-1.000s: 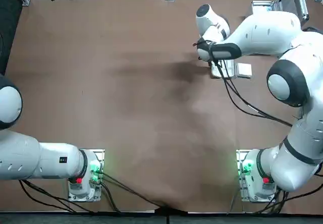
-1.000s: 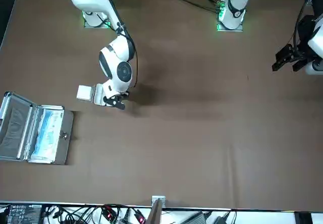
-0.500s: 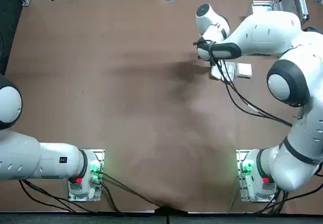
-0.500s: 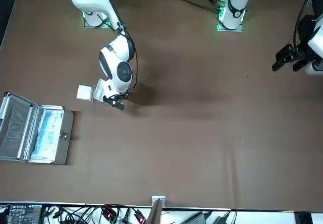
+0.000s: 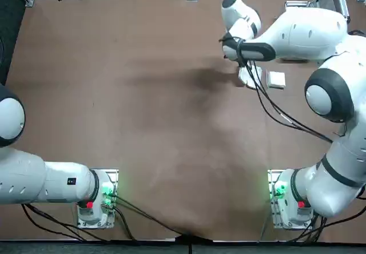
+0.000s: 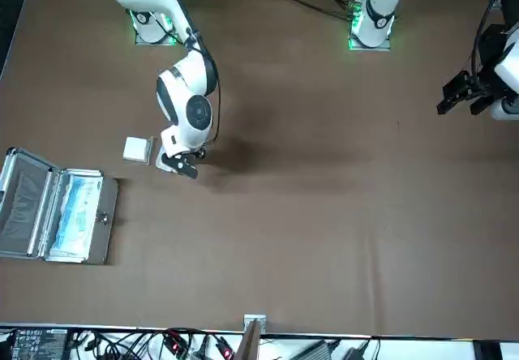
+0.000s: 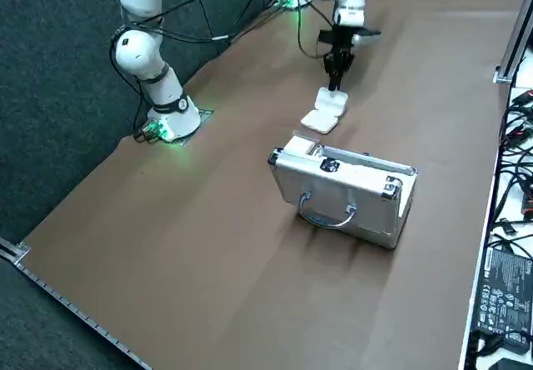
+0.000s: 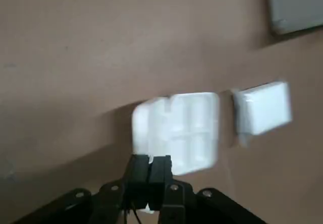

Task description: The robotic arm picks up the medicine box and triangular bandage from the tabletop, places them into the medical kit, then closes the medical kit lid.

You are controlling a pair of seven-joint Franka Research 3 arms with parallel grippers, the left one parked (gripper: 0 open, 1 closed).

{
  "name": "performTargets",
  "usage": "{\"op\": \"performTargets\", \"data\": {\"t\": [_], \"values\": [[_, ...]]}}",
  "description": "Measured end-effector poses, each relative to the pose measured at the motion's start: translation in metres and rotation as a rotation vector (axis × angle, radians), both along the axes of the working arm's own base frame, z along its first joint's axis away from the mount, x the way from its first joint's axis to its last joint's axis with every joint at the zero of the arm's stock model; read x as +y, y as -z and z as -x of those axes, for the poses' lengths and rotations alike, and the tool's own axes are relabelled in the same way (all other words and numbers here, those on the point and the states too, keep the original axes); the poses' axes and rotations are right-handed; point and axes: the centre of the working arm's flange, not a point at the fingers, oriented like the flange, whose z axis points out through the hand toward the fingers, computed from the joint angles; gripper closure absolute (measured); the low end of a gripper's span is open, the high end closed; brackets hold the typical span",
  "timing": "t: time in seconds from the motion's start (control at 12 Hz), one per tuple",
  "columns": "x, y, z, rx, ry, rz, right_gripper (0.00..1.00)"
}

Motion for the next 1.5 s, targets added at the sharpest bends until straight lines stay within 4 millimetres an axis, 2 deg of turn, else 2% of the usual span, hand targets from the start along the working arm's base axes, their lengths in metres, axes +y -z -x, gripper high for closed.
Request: {"op": "performTargets", "data": {"t": [0.33, 0.58, 0.92, 1.25, 1.33, 1.42, 1.5], "values": [[-0.016, -0.066, -0.014, 0.039, -0.037, 0.081, 0.99], [-0.042, -0.093, -0.028, 0.062, -0.112, 0.189, 0.99], [-0.096, -0.119, -0.056, 0.111, -0.237, 0.362, 0.99], [-0.142, -0.137, -0.077, 0.138, -0.326, 0.534, 0.99], [-0.151, -0.138, -0.081, 0.142, -0.339, 0.58, 0.99], [-0.169, -0.134, -0.09, 0.155, -0.355, 0.661, 0.99], [-0.176, -0.129, -0.094, 0.162, -0.362, 0.691, 0.99]]}}
